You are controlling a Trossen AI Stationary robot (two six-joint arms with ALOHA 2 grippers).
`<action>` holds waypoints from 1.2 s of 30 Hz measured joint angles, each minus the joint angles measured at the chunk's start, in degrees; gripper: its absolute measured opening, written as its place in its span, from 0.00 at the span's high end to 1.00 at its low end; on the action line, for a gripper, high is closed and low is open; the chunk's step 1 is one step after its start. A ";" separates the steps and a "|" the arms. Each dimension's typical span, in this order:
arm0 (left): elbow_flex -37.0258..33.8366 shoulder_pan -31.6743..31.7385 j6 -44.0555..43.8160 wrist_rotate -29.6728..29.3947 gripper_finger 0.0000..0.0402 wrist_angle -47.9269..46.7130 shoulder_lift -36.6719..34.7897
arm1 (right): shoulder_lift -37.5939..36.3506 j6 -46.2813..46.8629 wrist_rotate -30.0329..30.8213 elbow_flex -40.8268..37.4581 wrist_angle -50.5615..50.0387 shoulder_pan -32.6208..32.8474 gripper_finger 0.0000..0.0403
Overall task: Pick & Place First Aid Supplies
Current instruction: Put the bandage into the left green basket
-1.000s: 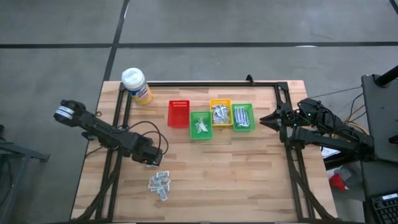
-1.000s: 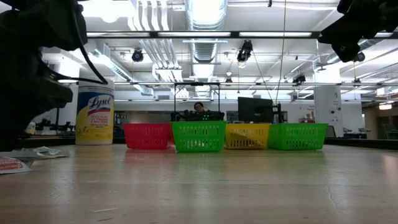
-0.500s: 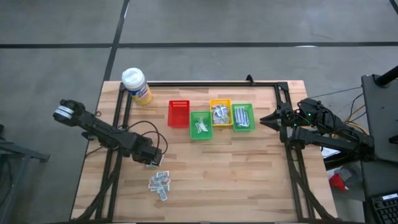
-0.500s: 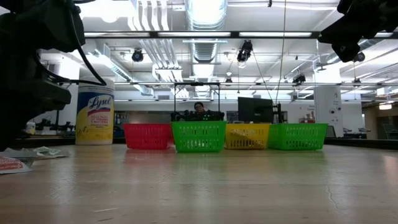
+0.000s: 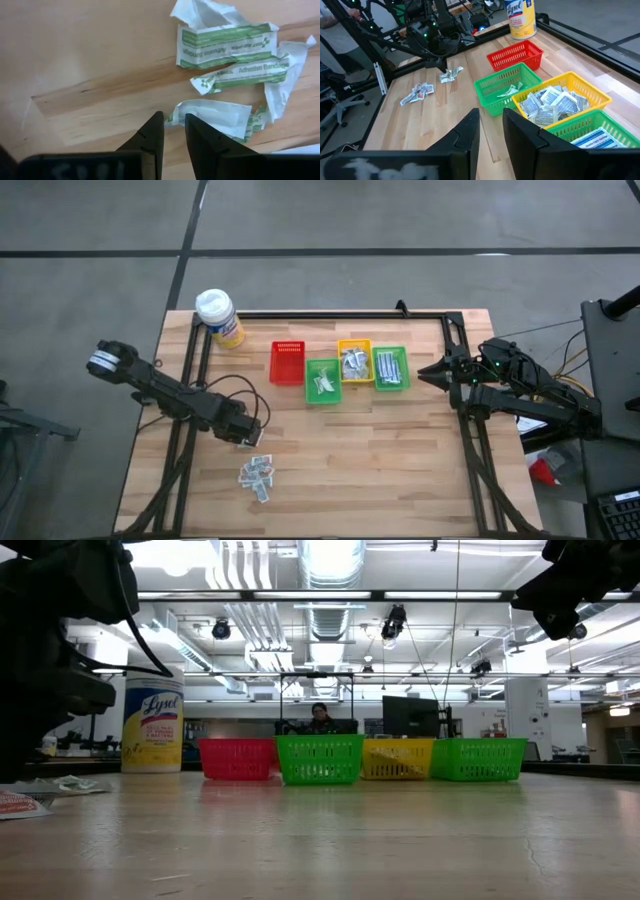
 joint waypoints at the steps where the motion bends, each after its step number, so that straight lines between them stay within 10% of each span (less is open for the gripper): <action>1: 0.00 0.00 0.00 0.04 0.82 0.00 0.00 | 0.01 0.00 -0.01 0.00 0.00 0.00 0.79; 36: 0.11 0.02 1.42 -1.26 1.00 -1.99 -0.07 | -0.02 0.20 0.01 0.00 0.00 0.00 0.82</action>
